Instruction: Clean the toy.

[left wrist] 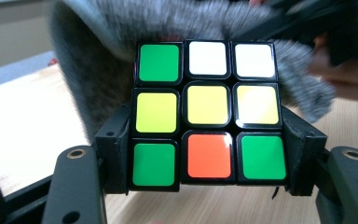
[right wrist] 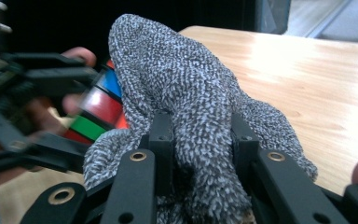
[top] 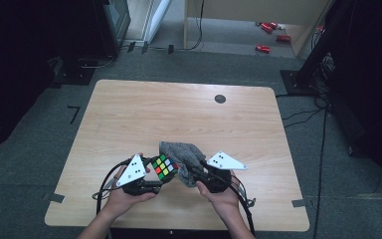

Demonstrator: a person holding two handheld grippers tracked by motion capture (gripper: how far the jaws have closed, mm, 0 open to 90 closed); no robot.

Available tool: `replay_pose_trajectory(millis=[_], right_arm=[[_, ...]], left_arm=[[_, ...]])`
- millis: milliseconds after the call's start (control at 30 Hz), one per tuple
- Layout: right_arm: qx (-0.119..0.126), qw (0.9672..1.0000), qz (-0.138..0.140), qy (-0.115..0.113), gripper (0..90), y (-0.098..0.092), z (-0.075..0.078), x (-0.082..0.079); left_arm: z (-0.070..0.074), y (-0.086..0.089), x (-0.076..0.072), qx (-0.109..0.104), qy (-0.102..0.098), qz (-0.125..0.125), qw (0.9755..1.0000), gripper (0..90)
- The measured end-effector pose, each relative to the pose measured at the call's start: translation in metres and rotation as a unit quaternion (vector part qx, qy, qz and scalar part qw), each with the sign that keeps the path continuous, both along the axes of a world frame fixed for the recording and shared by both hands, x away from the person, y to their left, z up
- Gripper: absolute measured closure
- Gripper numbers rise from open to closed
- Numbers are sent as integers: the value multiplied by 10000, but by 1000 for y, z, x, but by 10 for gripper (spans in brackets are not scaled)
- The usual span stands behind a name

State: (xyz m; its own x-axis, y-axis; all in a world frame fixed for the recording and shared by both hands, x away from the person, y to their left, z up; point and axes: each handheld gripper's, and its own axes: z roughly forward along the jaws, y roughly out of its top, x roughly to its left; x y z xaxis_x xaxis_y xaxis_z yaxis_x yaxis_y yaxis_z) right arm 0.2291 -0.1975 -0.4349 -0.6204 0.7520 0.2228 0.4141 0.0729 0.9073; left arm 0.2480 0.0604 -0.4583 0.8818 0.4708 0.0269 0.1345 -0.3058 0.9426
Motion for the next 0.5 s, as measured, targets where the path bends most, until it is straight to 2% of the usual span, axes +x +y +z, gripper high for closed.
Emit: replay_pose_trajectory(millis=[167, 267, 367, 500], right_arm=[[-108, 9995, 149, -271, 699, 10, 10, -8], [-54, 9997, 115, -191, 699, 5, 6, -5], [-40, 10000, -8, -13, 699, 0, 0, 0], [-42, 10000, -3, -24, 700, 1, 1, -1]], left_arm=[[-4, -8, -4, 189, -28, -62, 9998, 343], [-1, -6, -4, 148, -98, -43, 9998, 344], [3, 0, -2, 18, -126, 19, 9999, 343], [3, 3, 1, -87, 31, 13, 10000, 344]])
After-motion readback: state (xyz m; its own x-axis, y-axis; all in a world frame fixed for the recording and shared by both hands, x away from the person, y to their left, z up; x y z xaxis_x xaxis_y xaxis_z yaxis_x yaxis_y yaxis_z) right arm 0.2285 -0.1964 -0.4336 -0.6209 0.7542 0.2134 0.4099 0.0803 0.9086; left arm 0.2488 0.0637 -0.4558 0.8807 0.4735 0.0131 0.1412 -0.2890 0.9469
